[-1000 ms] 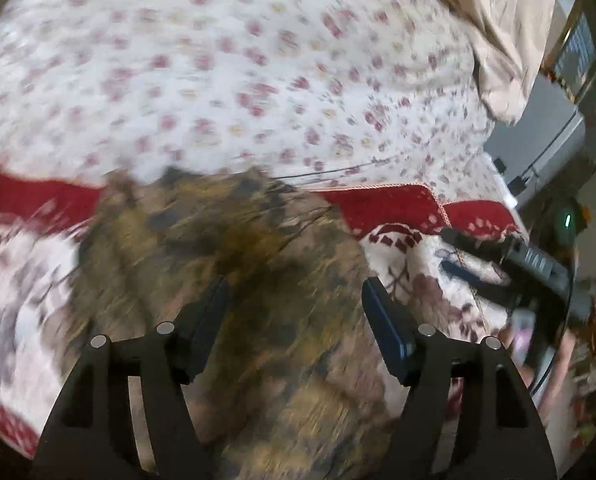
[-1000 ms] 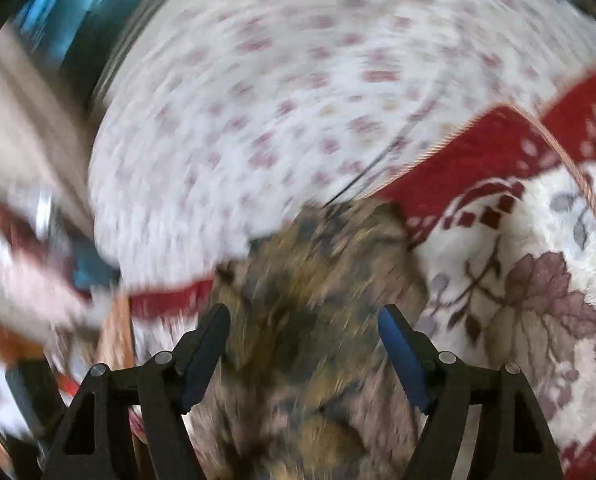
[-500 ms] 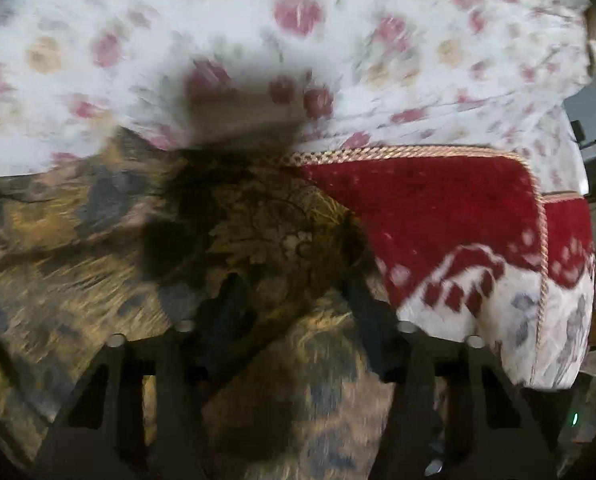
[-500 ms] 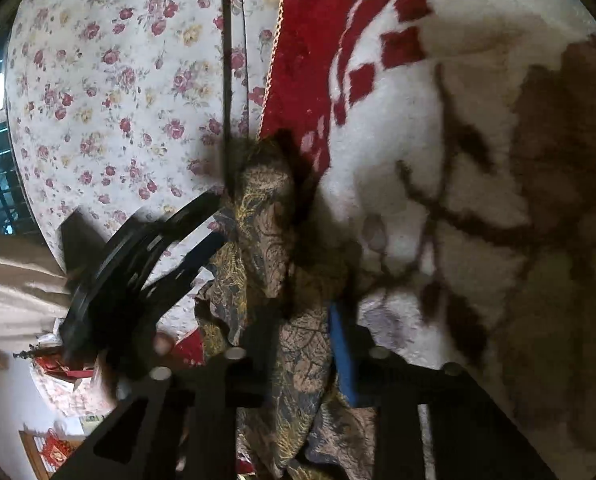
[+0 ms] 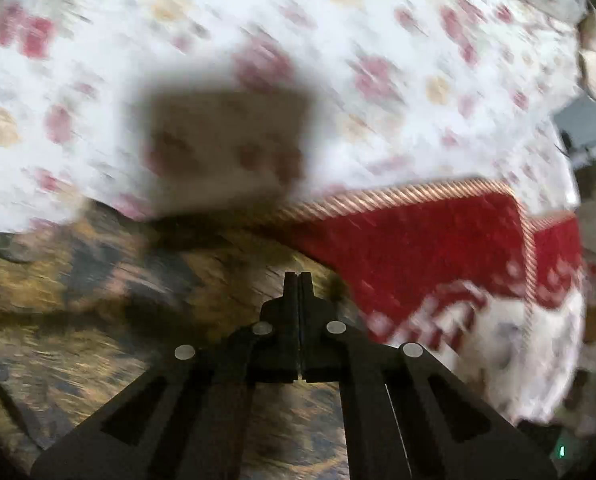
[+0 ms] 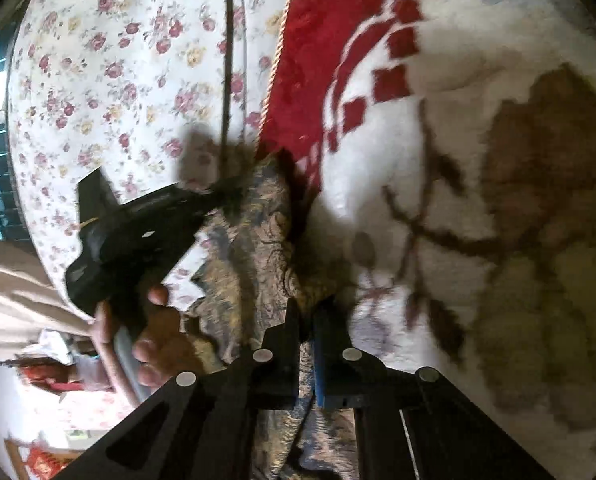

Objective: Fold small clothes

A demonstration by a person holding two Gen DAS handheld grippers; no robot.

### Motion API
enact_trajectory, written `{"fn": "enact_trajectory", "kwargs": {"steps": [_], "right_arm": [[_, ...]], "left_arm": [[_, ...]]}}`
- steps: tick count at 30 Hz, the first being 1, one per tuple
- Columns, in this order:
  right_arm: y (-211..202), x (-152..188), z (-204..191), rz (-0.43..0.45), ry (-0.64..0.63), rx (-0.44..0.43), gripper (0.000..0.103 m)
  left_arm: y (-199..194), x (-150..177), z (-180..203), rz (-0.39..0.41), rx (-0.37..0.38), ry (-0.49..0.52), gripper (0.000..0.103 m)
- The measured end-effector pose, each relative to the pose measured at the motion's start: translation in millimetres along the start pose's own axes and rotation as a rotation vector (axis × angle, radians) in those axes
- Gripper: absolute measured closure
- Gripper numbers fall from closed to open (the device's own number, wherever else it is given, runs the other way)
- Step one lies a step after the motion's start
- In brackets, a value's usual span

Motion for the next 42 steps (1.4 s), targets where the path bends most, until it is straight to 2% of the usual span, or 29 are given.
{"fn": "enact_trajectory", "kwargs": {"steps": [1, 4, 5, 6, 7, 8, 9, 13, 15, 16, 17, 18, 19, 21, 22, 24, 26, 27, 28, 29, 30, 31, 32, 33, 34, 36, 37, 39, 42], "right_arm": [[6, 3, 5, -0.02, 0.006, 0.026, 0.098], [12, 11, 18, -0.055, 0.065, -0.009, 0.098], [11, 10, 18, -0.055, 0.073, -0.022, 0.098], [8, 9, 17, -0.055, 0.071, -0.023, 0.094], [5, 8, 16, -0.052, 0.068, -0.024, 0.091], [3, 8, 16, -0.045, 0.069, -0.031, 0.08], [1, 8, 17, -0.037, 0.07, -0.027, 0.064], [0, 9, 13, -0.039, 0.06, -0.04, 0.061], [2, 10, 9, -0.042, 0.048, -0.055, 0.065], [5, 9, 6, -0.046, 0.048, -0.055, 0.069], [7, 10, 5, -0.052, 0.045, -0.054, 0.077], [12, 7, 2, -0.054, 0.039, -0.04, 0.09], [13, 8, 5, -0.055, 0.039, -0.018, 0.099], [7, 8, 7, -0.041, 0.049, -0.01, 0.099], [2, 6, 4, -0.022, 0.037, -0.003, 0.099], [3, 3, 3, -0.015, 0.006, 0.033, 0.099], [12, 9, 7, -0.077, 0.013, 0.042, 0.098], [15, 12, 10, -0.11, 0.029, 0.033, 0.094], [16, 16, 12, -0.142, 0.059, 0.001, 0.092], [13, 17, 10, -0.158, 0.098, -0.078, 0.088], [5, 14, 8, -0.142, 0.119, -0.136, 0.076], [-6, 10, 9, -0.114, 0.112, -0.142, 0.067], [-14, 5, 7, -0.08, 0.088, -0.121, 0.044], [-27, -2, 2, -0.032, 0.037, -0.095, 0.031], [-37, -6, -7, 0.004, -0.022, -0.08, 0.027], [-49, -9, -30, 0.042, -0.117, -0.084, 0.026], [-54, -8, -43, 0.055, -0.177, -0.093, 0.026], [-64, 0, -76, 0.1, -0.324, -0.086, 0.026], [-71, 25, -114, 0.144, -0.494, -0.061, 0.026]], "left_arm": [[1, -2, 0, 0.015, -0.017, 0.007, 0.103], [11, 8, 5, -0.089, 0.094, -0.038, 0.103], [11, 13, 7, -0.093, 0.095, -0.028, 0.096], [11, 16, 11, -0.085, 0.096, -0.003, 0.077], [11, 18, 12, -0.086, 0.09, 0.013, 0.064], [12, 22, 15, -0.091, 0.078, 0.033, 0.045], [13, 26, 18, -0.095, 0.076, 0.051, 0.044], [22, 37, 35, -0.107, 0.058, 0.118, 0.047], [37, 43, 32, -0.133, -0.014, 0.135, 0.087], [45, 42, 31, -0.153, -0.038, 0.138, 0.097], [50, 42, 28, -0.163, -0.058, 0.135, 0.1], [50, 38, 26, -0.154, -0.063, 0.117, 0.102], [43, 34, 29, -0.135, -0.03, 0.106, 0.102], [20, 25, 37, -0.077, 0.037, 0.114, 0.102], [17, 22, 36, -0.058, 0.023, 0.118, 0.102], [35, 22, 24, -0.081, -0.088, 0.124, 0.102], [45, 28, 14, -0.127, -0.099, 0.11, 0.102], [40, 30, 9, -0.118, -0.096, 0.106, 0.101], [30, 33, 7, -0.101, -0.073, 0.104, 0.101], [17, 37, 1, -0.084, -0.044, 0.105, 0.1], [-3, 42, -3, -0.059, -0.013, 0.113, 0.096], [-18, 46, -8, -0.036, 0.004, 0.119, 0.094], [-41, 50, -18, 0.003, 0.017, 0.117, 0.092], [-63, 55, -29, 0.045, 0.034, 0.106, 0.084], [-92, 61, -46, 0.093, 0.052, 0.079, 0.078], [-140, 80, -84, 0.189, 0.052, -0.004, 0.044], [-154, 90, -86, 0.234, 0.035, -0.045, 0.039], [-193, 122, -123, 0.334, -0.01, -0.101, 0.037], [-229, 171, -158, 0.425, -0.11, -0.179, 0.037]]}}
Point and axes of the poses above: each gripper's, at about its wrist camera, not at the fingertips, and y roughly the way its jaws point, z to its right, x to its underside, the point moved 10 cm from there along y, roughly the way its jaws point, and after that the axes turned 11 degrees about -y, right-handed, at the moved point
